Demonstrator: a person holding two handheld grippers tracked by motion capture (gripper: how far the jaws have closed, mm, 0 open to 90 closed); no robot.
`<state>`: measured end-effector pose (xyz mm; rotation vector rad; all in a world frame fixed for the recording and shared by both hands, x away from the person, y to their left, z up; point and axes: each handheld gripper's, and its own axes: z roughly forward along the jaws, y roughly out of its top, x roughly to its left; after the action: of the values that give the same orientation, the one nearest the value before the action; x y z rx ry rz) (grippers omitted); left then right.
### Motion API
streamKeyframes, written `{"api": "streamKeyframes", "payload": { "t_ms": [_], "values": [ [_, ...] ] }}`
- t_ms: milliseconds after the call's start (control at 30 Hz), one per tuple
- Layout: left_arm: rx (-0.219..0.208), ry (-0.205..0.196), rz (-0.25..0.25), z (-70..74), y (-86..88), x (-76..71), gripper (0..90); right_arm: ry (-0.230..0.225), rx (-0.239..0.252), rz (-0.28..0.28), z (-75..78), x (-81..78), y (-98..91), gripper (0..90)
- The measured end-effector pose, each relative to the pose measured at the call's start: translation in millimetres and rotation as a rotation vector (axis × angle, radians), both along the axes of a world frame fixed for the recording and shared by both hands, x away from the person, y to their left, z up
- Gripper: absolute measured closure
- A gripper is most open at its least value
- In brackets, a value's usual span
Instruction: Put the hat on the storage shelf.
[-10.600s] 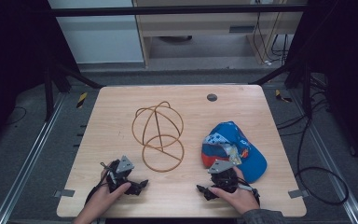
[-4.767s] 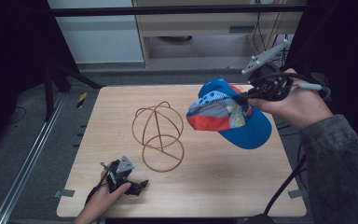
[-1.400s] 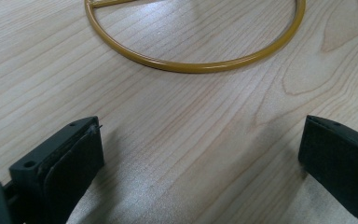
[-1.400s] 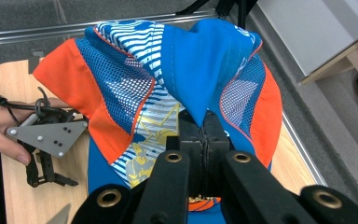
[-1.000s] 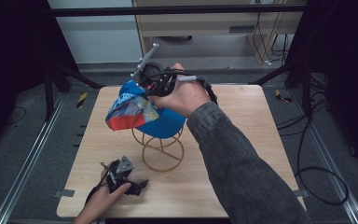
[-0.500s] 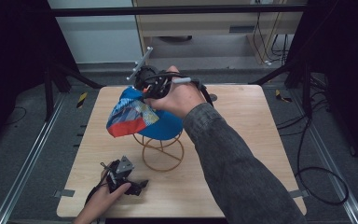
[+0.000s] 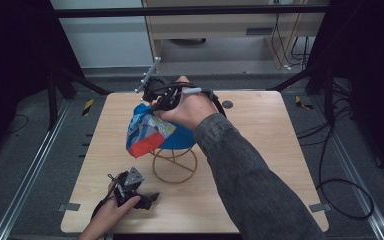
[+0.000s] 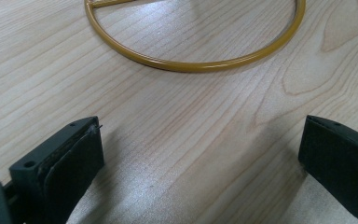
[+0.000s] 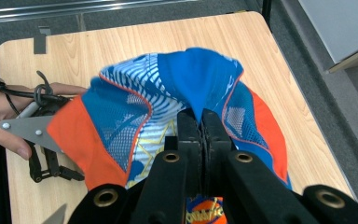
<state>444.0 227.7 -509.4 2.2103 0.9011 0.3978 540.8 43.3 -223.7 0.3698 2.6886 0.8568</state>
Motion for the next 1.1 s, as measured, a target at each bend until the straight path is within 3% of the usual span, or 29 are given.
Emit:
{"api": "streamKeyframes", "payload": {
  "t_ms": [333, 1100],
  "values": [
    [0.000, 0.000, -0.001, 0.0, 0.0, -0.1, 0.0, 0.005, -0.007, 0.008, -5.5, 0.4, 1.4, 86.3],
    [-0.001, 0.000, 0.001, -0.1, -0.1, -0.2, 0.0, 0.020, 0.010, -0.013, -5.8, -2.0, -5.4, 61.7]
  ]
}}
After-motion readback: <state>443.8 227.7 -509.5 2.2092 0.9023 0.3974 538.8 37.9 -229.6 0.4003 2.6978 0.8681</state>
